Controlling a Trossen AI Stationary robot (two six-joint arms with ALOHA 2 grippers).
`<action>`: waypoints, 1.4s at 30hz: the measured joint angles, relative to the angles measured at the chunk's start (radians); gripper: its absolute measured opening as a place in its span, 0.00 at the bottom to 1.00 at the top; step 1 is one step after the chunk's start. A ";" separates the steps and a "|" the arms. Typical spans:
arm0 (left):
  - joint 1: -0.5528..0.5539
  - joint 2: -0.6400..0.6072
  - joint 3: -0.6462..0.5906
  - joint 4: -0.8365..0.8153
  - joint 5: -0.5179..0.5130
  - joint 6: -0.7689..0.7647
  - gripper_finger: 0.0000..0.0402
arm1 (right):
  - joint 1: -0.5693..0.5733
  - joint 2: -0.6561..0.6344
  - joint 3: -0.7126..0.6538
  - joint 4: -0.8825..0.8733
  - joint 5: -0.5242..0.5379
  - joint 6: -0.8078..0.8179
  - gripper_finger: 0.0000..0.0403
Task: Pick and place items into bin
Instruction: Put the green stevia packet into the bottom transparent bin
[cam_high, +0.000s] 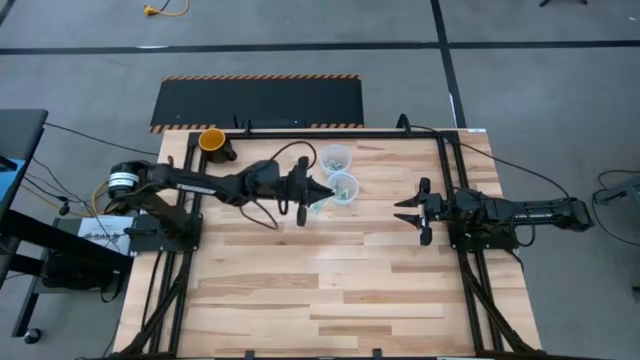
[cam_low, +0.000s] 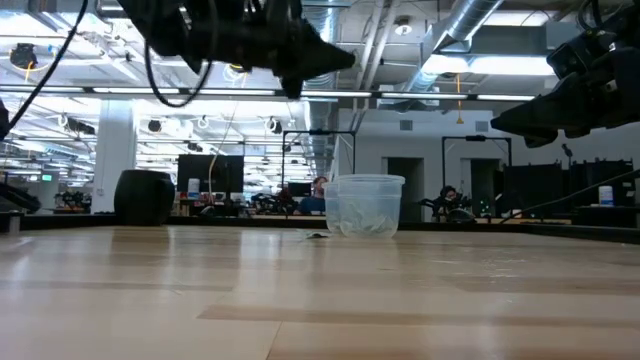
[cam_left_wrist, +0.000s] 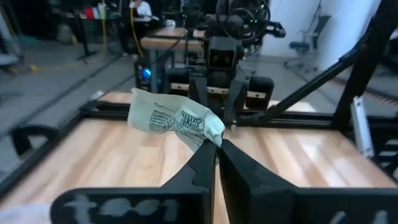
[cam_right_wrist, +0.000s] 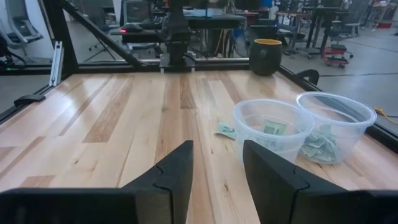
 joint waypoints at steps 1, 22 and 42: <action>0.013 0.018 0.000 0.015 0.025 -0.024 0.00 | 0.000 0.000 0.000 0.000 0.000 0.000 0.33; 0.073 0.192 0.003 0.056 0.106 -0.146 0.00 | 0.000 0.000 0.000 0.000 0.000 0.000 0.33; 0.075 0.240 0.014 0.079 0.074 -0.128 0.13 | 0.000 0.000 0.000 0.000 0.000 0.000 0.33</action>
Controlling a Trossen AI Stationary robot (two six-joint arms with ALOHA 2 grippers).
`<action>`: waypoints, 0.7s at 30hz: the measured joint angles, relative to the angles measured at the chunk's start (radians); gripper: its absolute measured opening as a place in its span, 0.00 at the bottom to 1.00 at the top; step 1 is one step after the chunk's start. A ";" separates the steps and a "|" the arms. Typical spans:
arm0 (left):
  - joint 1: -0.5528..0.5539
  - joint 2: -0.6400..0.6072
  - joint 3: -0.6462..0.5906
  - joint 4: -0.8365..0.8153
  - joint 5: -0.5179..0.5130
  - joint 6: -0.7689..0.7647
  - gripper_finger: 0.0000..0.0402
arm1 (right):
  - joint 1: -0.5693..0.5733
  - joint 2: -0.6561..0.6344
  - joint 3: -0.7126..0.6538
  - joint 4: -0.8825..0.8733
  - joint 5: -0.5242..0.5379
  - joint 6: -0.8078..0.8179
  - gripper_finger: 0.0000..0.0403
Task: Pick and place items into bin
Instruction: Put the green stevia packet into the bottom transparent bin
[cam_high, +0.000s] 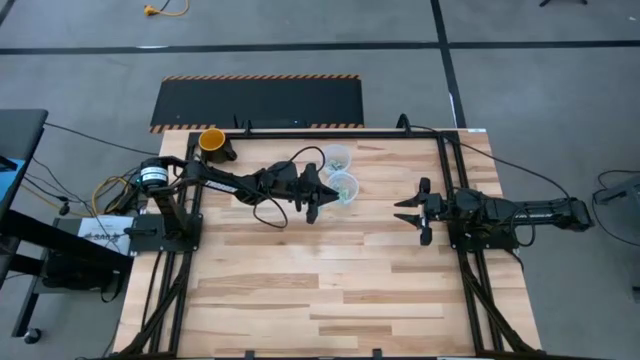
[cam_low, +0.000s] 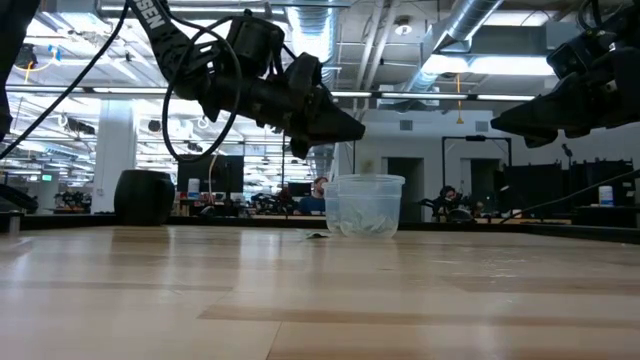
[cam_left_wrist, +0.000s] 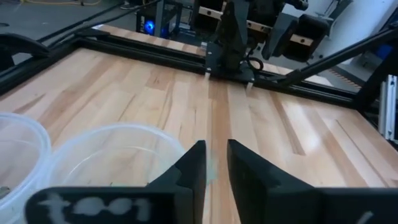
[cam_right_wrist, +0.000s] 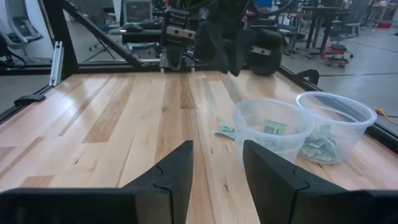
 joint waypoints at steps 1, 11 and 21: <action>0.000 0.000 0.000 0.000 -0.007 0.001 0.14 | 0.000 0.000 0.000 0.000 0.000 0.000 0.33; 0.000 -0.018 0.000 -0.045 -0.013 0.019 0.19 | 0.000 0.000 0.000 -0.001 0.000 0.000 0.33; -0.006 -0.037 0.000 -0.069 -0.057 0.033 0.18 | 0.000 0.000 0.000 -0.001 0.000 0.000 0.33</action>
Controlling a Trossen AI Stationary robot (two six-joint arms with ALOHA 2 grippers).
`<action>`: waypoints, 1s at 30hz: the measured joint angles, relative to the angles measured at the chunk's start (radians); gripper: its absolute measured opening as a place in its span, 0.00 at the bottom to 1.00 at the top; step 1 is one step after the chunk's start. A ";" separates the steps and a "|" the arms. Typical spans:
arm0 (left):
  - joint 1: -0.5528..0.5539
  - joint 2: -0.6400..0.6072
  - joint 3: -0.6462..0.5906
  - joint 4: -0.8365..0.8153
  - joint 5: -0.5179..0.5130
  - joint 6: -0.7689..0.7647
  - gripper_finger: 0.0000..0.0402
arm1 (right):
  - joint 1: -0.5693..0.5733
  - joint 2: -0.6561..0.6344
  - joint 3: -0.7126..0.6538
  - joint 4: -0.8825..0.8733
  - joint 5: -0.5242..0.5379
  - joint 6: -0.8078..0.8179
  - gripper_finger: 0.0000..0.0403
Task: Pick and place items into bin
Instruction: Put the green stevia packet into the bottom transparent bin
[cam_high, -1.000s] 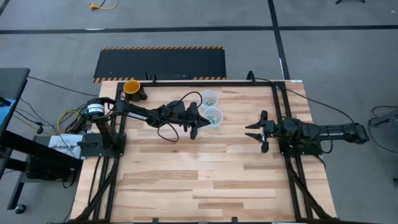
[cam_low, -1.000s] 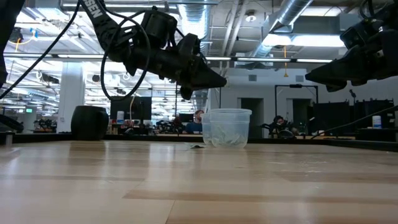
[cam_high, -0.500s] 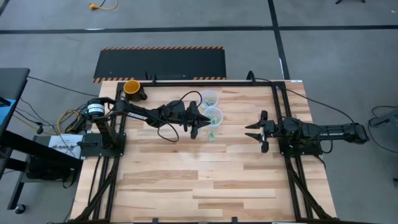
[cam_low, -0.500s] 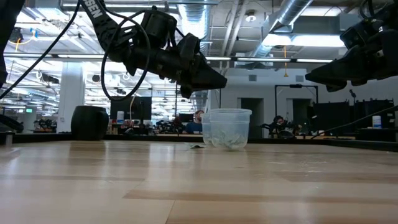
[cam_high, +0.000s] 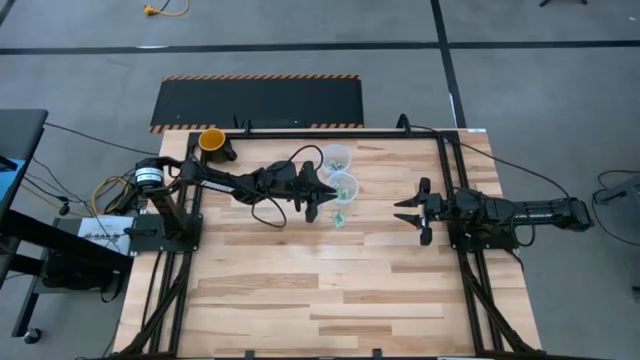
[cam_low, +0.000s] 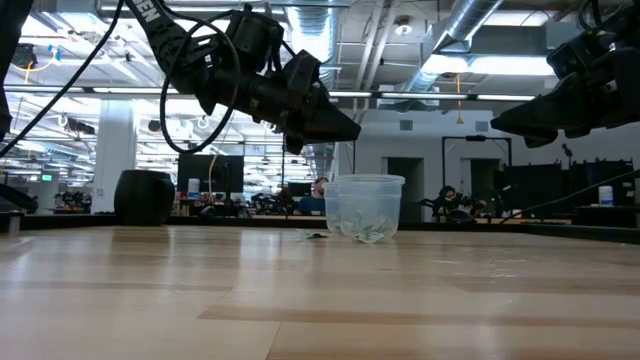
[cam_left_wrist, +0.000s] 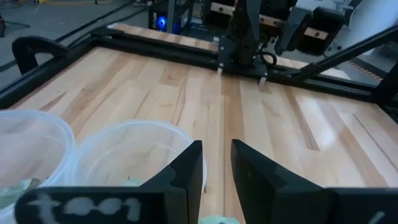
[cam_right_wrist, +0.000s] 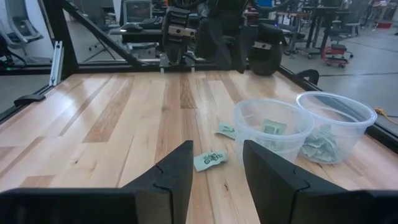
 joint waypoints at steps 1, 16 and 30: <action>0.000 -0.001 0.000 -0.013 0.000 0.000 0.18 | 0.000 0.000 0.000 0.000 0.000 0.000 0.33; -0.183 -0.001 0.000 -0.452 -0.114 0.145 0.18 | 0.000 0.000 0.000 0.000 0.000 0.000 0.33; -0.225 -0.001 0.148 -0.584 -0.172 0.473 0.18 | 0.000 0.000 0.000 0.000 0.000 0.000 0.33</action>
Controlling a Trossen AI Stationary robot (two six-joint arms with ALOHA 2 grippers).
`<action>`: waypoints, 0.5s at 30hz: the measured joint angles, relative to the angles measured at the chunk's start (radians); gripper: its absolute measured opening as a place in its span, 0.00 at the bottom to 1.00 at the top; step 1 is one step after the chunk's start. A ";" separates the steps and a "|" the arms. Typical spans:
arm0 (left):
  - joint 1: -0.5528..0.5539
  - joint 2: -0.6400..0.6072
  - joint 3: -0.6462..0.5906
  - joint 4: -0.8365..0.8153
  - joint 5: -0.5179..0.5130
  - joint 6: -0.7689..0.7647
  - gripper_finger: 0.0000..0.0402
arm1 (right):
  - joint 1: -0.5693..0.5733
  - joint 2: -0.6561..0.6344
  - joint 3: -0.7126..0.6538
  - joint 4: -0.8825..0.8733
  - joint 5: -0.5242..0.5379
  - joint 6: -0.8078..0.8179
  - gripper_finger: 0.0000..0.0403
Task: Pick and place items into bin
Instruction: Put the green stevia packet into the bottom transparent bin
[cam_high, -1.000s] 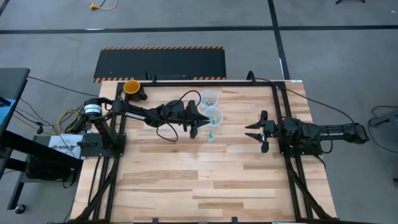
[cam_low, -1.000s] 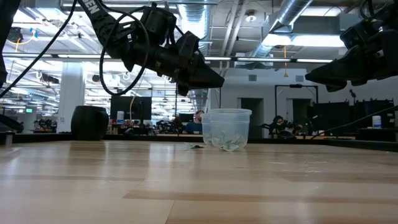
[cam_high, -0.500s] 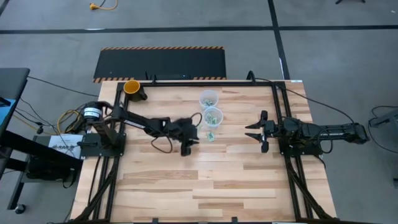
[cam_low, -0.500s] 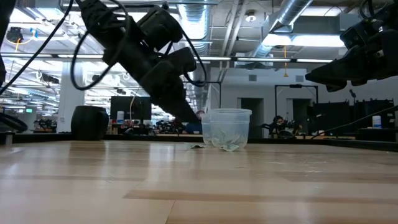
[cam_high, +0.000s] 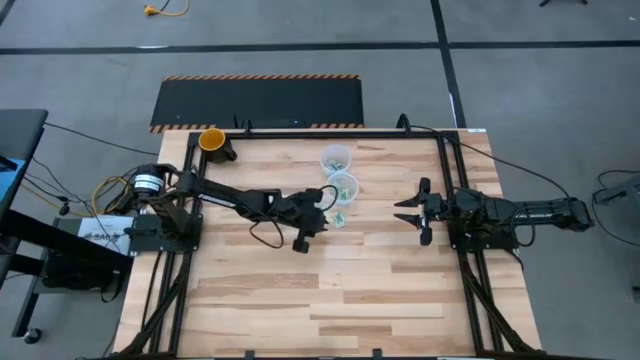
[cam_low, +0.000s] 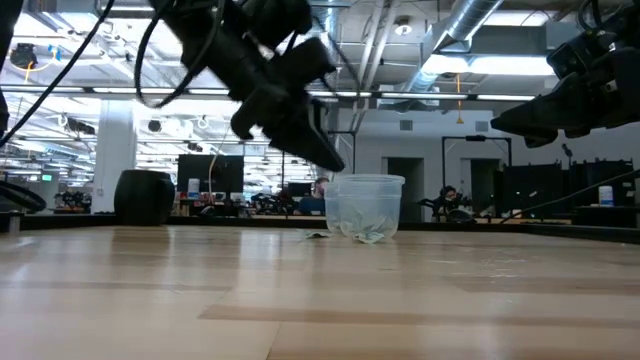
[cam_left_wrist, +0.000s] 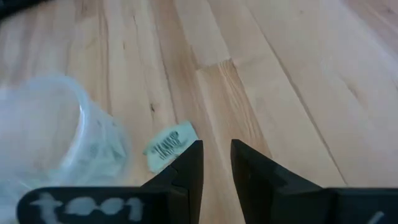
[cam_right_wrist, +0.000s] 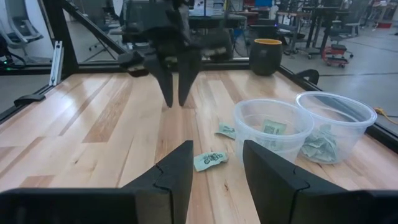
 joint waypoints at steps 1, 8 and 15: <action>-0.006 0.000 0.026 -0.035 -0.015 0.025 0.18 | 0.000 0.000 0.000 0.000 0.000 0.000 0.33; -0.017 0.000 0.209 -0.287 -0.015 0.222 0.18 | 0.000 0.000 0.000 0.000 0.000 0.000 0.33; 0.031 0.000 0.385 -0.380 -0.005 0.318 0.18 | 0.000 0.000 0.000 0.000 0.000 0.000 0.33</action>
